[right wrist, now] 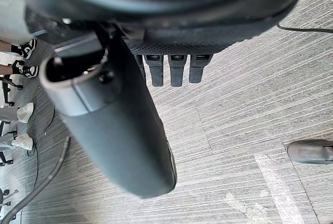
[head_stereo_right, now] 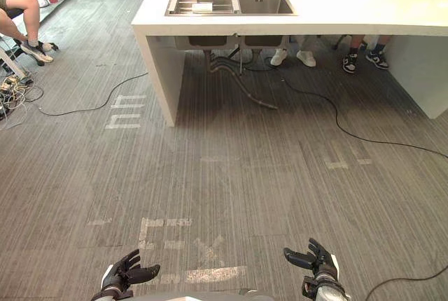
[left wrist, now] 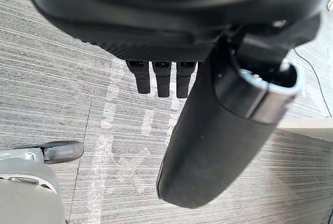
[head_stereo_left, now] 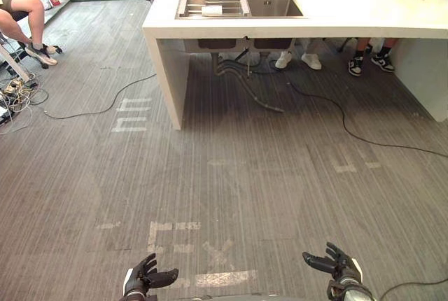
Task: Walk over to the sink, pick up the cup, carry it to the dishwasher, place the cup inside the dishwasher, then close the dishwasher door
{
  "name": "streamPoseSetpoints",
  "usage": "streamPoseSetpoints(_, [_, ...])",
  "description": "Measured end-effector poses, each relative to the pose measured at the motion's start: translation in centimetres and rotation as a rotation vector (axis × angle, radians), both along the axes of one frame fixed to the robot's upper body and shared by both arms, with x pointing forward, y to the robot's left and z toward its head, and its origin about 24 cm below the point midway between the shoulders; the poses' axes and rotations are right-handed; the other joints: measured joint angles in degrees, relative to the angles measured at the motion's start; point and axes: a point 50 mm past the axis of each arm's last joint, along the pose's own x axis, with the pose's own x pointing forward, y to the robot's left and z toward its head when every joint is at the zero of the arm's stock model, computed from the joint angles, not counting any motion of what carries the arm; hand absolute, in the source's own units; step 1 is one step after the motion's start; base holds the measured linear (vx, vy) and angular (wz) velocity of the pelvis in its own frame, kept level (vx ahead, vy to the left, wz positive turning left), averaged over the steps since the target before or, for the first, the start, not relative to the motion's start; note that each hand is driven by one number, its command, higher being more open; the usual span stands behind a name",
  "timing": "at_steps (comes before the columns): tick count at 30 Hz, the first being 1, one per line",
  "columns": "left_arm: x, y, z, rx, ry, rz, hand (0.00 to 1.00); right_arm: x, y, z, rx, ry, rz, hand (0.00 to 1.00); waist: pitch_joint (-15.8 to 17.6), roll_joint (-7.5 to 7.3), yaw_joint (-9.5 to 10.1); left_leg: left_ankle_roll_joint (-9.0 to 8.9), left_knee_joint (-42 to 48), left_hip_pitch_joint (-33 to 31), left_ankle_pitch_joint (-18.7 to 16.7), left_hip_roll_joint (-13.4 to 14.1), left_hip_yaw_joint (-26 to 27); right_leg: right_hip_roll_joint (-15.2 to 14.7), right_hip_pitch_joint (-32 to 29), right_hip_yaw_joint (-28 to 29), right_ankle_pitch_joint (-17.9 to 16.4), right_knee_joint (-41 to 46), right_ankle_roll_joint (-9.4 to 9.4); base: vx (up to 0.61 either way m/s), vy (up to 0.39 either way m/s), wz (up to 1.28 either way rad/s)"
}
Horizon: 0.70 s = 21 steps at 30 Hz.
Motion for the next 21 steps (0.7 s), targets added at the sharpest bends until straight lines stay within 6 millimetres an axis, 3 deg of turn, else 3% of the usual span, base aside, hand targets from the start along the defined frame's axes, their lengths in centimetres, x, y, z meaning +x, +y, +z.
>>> streamPoseSetpoints(3, [0.2,-0.1,0.0,-0.005,-0.01,0.008,0.9,1.2,0.0,0.4,-0.006,-0.032,0.007,0.9,1.3,0.17,0.09,0.43,2.2,-1.5,-1.8,0.4,1.4,-0.1,-1.3,0.0,-0.3,0.9,0.11,0.0,0.001,-0.19])
streamPoseSetpoints(6, [0.3,-0.6,-0.1,-0.023,-0.013,0.015,0.9,1.6,-0.6,0.9,-0.032,-0.046,0.006,0.9,2.1,0.46,0.15,1.48,7.6,-3.7,-5.9,0.7,3.5,-2.5,-5.4,-1.2,-6.4,9.9,1.1,0.05,0.027,-0.05])
streamPoseSetpoints(8, [0.2,-1.1,-0.2,-0.036,-0.007,0.0,0.9,1.3,-1.3,1.0,-0.056,-0.036,0.007,0.9,2.6,0.28,0.07,2.16,12.1,-4.0,-10.0,0.1,5.0,-6.5,-8.4,-2.7,-11.8,21.0,3.37,0.16,0.093,0.02])
streamPoseSetpoints(9, [0.1,-1.2,-0.2,-0.04,-0.005,-0.004,0.9,1.4,-1.3,1.0,-0.061,-0.033,0.013,0.9,2.7,0.37,0.27,2.21,12.9,-3.8,-11.0,0.0,5.3,-7.3,-9.3,-3.2,-12.4,23.9,4.06,0.22,0.124,-0.16])
streamPoseSetpoints(11, [0.4,-1.0,-0.1,-0.031,-0.009,-0.012,0.9,1.6,-0.8,0.9,-0.054,-0.031,0.043,0.9,3.6,0.54,0.45,3.41,13.1,-1.7,-12.0,-0.7,5.1,-11.7,-16.2,-5.0,-11.4,41.6,4.93,0.25,0.096,0.0])
streamPoseSetpoints(12, [0.8,-0.9,0.0,-0.026,-0.018,-0.014,0.9,1.7,-0.6,0.8,-0.051,-0.026,0.054,0.9,4.2,0.5,0.19,3.61,12.9,-0.6,-12.2,-0.7,4.7,-12.2,-17.8,-5.8,-12.2,45.0,4.38,0.3,0.033,0.25])
streamPoseSetpoints(13, [1.3,-0.8,0.2,-0.018,-0.029,-0.016,0.9,1.8,-0.2,0.7,-0.043,-0.019,0.079,0.9,5.1,1.13,-0.47,3.44,12.1,1.2,-12.5,0.1,4.1,-12.1,-19.4,-7.4,-14.4,45.6,2.13,0.25,-0.003,0.24])
streamPoseSetpoints(15, [2.2,-0.8,0.4,-0.021,-0.057,-0.009,0.9,2.6,0.1,0.8,-0.045,-0.028,0.111,0.9,6.2,3.07,-1.04,2.89,10.2,3.4,-12.4,2.5,3.4,-10.3,-23.3,-10.9,-15.0,40.9,0.93,0.34,-0.037,0.21])
streamPoseSetpoints(16, [2.9,-0.9,0.6,-0.023,-0.073,-0.01,0.9,2.9,0.0,1.0,-0.05,-0.035,0.122,0.9,6.7,3.98,-1.25,2.3,9.5,4.1,-12.4,3.7,3.0,-9.1,-25.3,-12.1,-14.4,37.3,0.62,0.44,-0.08,0.23])
streamPoseSetpoints(17, [3.7,-0.9,0.8,-0.023,-0.093,-0.015,0.9,3.3,0.0,1.1,-0.054,-0.041,0.13,0.9,7.3,4.63,-1.56,1.43,8.8,5.0,-12.3,5.0,2.5,-7.8,-27.7,-12.6,-11.3,30.9,0.39,0.48,-0.122,0.31])
streamPoseSetpoints(18, [4.0,-0.7,1.0,-0.019,-0.106,-0.014,0.9,3.3,0.1,1.1,-0.053,-0.04,0.133,0.9,7.3,4.14,-1.72,-0.89,8.0,6.4,-12.5,5.4,2.3,-6.5,-28.8,-12.2,-5.3,22.4,0.19,0.55,-0.173,0.32])
streamPoseSetpoints(19, [4.1,-0.6,1.0,-0.016,-0.109,-0.011,0.9,3.1,0.1,1.1,-0.053,-0.037,0.133,0.9,7.1,3.45,-1.89,-1.67,7.6,7.4,-12.9,5.3,2.2,-6.2,-28.7,-11.6,-1.4,17.8,-0.35,0.52,-0.185,0.31])
streamPoseSetpoints(20, [3.9,-0.3,1.0,-0.011,-0.107,-0.008,0.9,2.7,0.0,0.9,-0.053,-0.027,0.131,0.9,7.2,2.26,-2.28,-3.68,7.7,9.2,-14.1,4.9,1.9,-6.3,-28.6,-9.6,5.6,15.9,-3.11,0.56,-0.215,0.18])
streamPoseSetpoints(21, [4.0,-0.9,0.8,-0.026,-0.101,-0.002,0.9,2.8,-0.4,1.1,-0.068,-0.023,0.126,0.9,7.3,3.45,-2.34,-5.38,9.3,10.6,-15.1,6.6,1.7,-5.7,-29.5,-9.2,6.7,21.5,-5.52,0.44,-0.183,0.08])
